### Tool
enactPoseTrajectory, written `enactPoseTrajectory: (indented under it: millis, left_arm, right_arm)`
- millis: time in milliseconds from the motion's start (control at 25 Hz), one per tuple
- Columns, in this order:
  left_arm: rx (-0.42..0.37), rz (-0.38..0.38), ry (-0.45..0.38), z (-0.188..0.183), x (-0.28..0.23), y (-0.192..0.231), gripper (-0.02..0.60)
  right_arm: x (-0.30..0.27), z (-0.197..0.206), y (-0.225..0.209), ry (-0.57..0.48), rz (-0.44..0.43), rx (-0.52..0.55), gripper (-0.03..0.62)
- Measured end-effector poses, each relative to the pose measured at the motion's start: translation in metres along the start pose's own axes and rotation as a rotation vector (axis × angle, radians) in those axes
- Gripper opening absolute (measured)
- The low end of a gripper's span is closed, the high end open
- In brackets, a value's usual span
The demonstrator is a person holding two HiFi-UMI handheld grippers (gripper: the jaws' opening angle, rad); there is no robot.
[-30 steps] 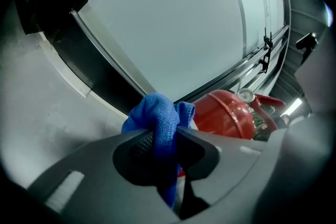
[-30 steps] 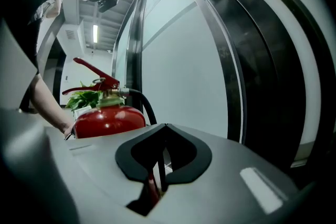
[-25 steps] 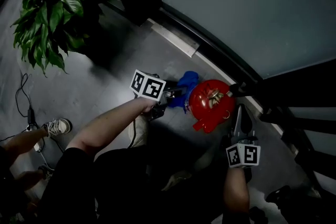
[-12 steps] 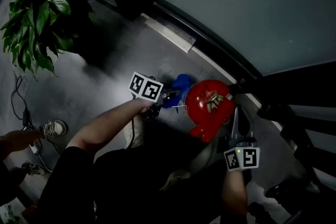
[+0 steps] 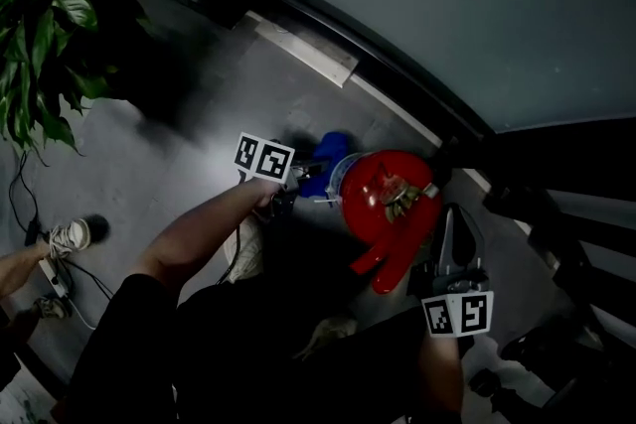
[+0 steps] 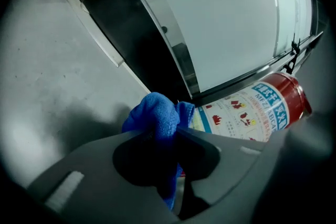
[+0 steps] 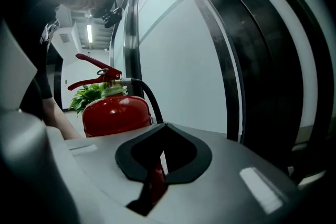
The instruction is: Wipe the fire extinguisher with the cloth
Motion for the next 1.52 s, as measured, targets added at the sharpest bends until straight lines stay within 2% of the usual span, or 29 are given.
enactPoseTrajectory:
  millis: [160, 360, 520, 640, 720, 840, 960, 1040, 1200, 1280, 1400, 1520]
  left_arm:
    - [0.041, -0.029, 0.003, 0.007, -0.003, 0.016, 0.064]
    - [0.039, -0.109, 0.06, 0.012, -0.008, 0.034, 0.064]
    - [0.012, -0.172, 0.117, 0.015, -0.011, 0.043, 0.064]
    - [-0.035, -0.203, 0.152, 0.011, -0.011, 0.041, 0.064]
    - [-0.074, -0.175, 0.127, 0.003, -0.007, 0.027, 0.064]
    - [-0.165, -0.081, 0.02, -0.019, 0.01, -0.012, 0.064]
    - [-0.326, 0.001, -0.067, -0.048, 0.033, -0.067, 0.064]
    - [-0.441, 0.05, -0.085, -0.065, 0.048, -0.108, 0.064]
    - [-0.632, 0.128, -0.013, -0.084, 0.062, -0.188, 0.064]
    - [-0.688, 0.161, 0.028, -0.09, 0.061, -0.223, 0.064]
    - [-0.708, 0.219, 0.082, -0.104, 0.054, -0.26, 0.064]
    - [-0.668, 0.236, 0.18, -0.116, 0.039, -0.275, 0.064]
  right_arm:
    - [0.004, 0.0, -0.001, 0.009, 0.007, 0.025, 0.003]
    - [0.009, 0.002, -0.005, 0.032, 0.036, 0.05, 0.002]
    - [0.009, 0.006, -0.004, 0.055, 0.044, 0.109, 0.002]
    - [0.006, 0.008, -0.006, 0.063, 0.055, 0.108, 0.002]
    - [0.003, 0.009, -0.007, 0.064, 0.067, 0.093, 0.003]
    - [-0.004, 0.011, -0.01, 0.059, 0.074, 0.068, 0.002]
    - [-0.011, 0.012, -0.009, 0.041, 0.058, 0.042, 0.002]
    - [-0.016, 0.012, -0.005, 0.023, 0.038, 0.049, 0.002]
    - [-0.021, 0.009, -0.003, -0.019, 0.041, 0.07, 0.002]
    - [-0.02, 0.004, -0.004, -0.044, 0.047, 0.073, 0.002]
    - [-0.017, -0.004, -0.002, -0.081, 0.038, 0.075, 0.002]
    - [-0.014, -0.009, 0.0, -0.107, 0.038, 0.076, 0.003]
Point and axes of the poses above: the fingertips, and each gripper's own axes: x backward along the fingers, y to its left, z out of its underside, the point moved 10 cm from there along x, backward along the fingers, and after that the axes turned 11 degrees about z, right-handed, at the moved point
